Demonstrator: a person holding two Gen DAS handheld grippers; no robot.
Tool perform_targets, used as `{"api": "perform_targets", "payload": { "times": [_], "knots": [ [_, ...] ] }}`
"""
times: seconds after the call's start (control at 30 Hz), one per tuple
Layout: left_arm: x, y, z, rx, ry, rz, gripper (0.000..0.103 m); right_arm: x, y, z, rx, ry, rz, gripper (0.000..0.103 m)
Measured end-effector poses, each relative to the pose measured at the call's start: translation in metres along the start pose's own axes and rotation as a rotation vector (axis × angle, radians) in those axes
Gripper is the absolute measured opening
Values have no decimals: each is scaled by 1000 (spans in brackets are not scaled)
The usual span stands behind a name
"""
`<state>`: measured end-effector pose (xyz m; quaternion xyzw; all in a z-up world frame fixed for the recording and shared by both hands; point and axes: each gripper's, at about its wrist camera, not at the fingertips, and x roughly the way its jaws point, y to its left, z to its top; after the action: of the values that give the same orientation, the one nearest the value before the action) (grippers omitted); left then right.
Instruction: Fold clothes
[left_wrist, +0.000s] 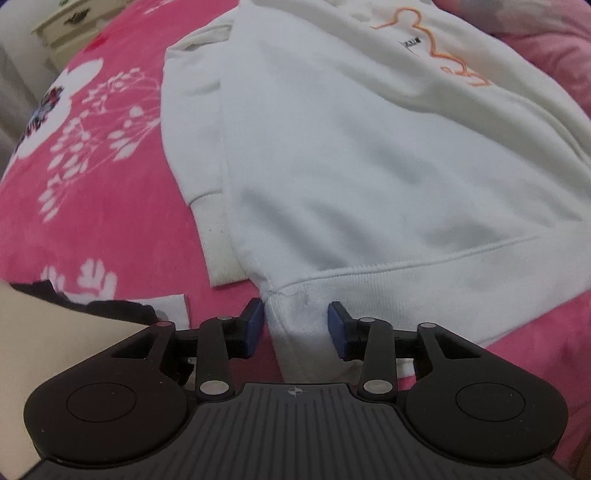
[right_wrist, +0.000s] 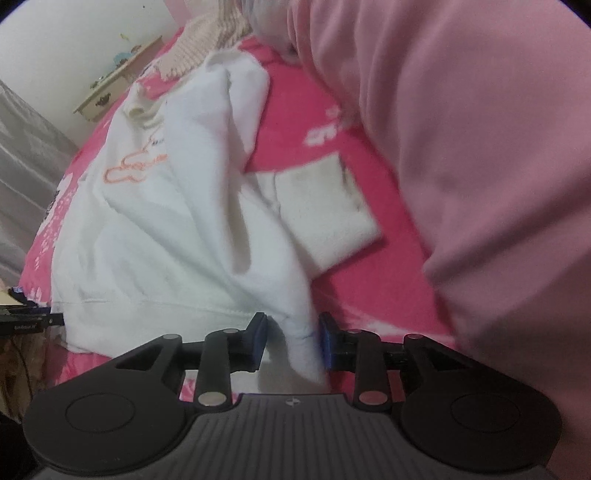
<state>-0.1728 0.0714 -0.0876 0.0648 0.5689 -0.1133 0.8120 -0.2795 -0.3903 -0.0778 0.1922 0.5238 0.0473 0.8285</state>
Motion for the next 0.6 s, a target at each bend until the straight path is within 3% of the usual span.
{"api": "perform_targets", "payload": {
  "times": [0.13,0.23,0.3,0.4,0.53,0.6],
  "knots": [
    [-2,6,-1,-57,-10,-27,16,2,1,-4,-10,15,23,28],
    [-2,4,-1,-56,-11,-25,19,-1,0,-6,2,7,25,29],
    [-1,1,-2,-33,-15,-17,24,-1,0,-8,4,4,20,38],
    [-1,-2,-2,-12,-21,-5,25,1,3,-12,-6,0,22,44],
    [0,-1,-2,-35,-22,-11,25,4,8,-15,-41,-6,-2,44],
    [-1,-2,-3,-33,-31,-8,25,4,10,-15,-51,-10,-15,35]
  ]
}}
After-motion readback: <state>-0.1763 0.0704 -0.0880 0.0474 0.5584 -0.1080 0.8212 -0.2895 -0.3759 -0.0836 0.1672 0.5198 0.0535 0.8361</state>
